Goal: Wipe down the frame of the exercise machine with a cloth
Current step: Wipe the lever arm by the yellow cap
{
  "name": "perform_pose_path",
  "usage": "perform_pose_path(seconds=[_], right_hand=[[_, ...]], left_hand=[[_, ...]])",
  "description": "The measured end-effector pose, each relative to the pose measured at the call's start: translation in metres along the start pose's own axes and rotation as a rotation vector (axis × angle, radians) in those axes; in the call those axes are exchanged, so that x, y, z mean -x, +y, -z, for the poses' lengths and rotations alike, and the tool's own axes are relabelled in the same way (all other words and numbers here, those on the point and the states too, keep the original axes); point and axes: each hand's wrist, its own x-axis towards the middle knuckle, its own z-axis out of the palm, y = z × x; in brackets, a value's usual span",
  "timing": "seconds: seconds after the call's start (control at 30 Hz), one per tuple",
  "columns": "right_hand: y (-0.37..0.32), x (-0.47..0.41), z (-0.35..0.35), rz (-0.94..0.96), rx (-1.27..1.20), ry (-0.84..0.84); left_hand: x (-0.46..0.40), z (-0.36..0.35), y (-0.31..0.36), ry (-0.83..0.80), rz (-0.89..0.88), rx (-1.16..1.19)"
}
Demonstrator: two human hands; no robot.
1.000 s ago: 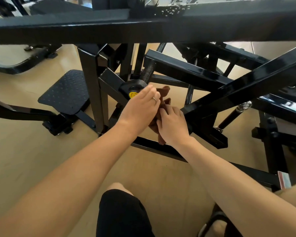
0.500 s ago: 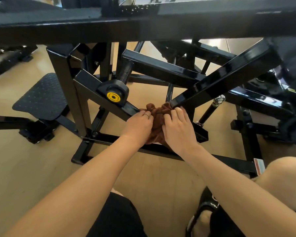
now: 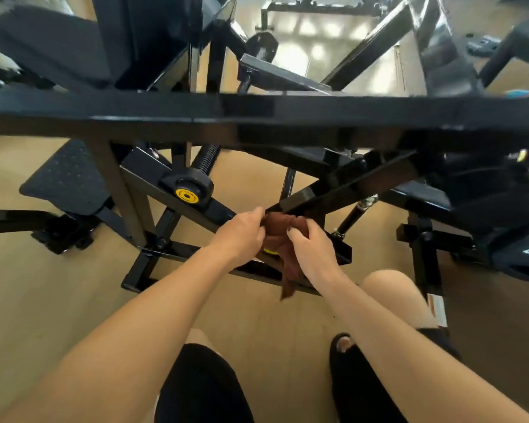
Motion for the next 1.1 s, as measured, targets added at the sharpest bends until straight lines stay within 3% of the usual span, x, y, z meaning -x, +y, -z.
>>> perform_pose_path(seconds=[0.1,0.3,0.5,0.53,0.63,0.73,0.93,1.0,1.1], right_hand=[[-0.026,0.03,0.011,-0.111,-0.173,-0.033],[-0.075,0.109,0.035,-0.298,-0.246,-0.082],[-0.147,0.198,0.078,-0.455,-0.354,-0.166],[-0.157,0.21,0.086,-0.476,-0.276,-0.157],[-0.185,0.241,0.118,-0.271,0.149,-0.146],[-0.226,0.258,0.156,0.012,0.253,-0.042],[-0.274,0.223,0.212,0.411,0.604,0.175],[-0.277,0.197,0.222,0.425,0.761,0.087],[-0.265,0.163,0.228,0.31,0.968,-0.214]], left_hand=[[0.016,0.025,0.014,-0.079,0.075,0.145],[0.082,0.071,0.043,-0.201,0.221,0.27],[0.153,0.132,0.083,-0.339,0.282,0.247],[0.162,0.145,0.091,-0.36,0.286,0.262],[0.184,0.19,0.115,-0.35,0.241,0.36],[0.195,0.233,0.146,-0.307,0.147,0.418],[0.168,0.274,0.201,0.026,-0.052,0.257],[0.153,0.272,0.208,0.02,-0.041,0.072],[0.137,0.255,0.208,-0.131,0.018,-0.174]])
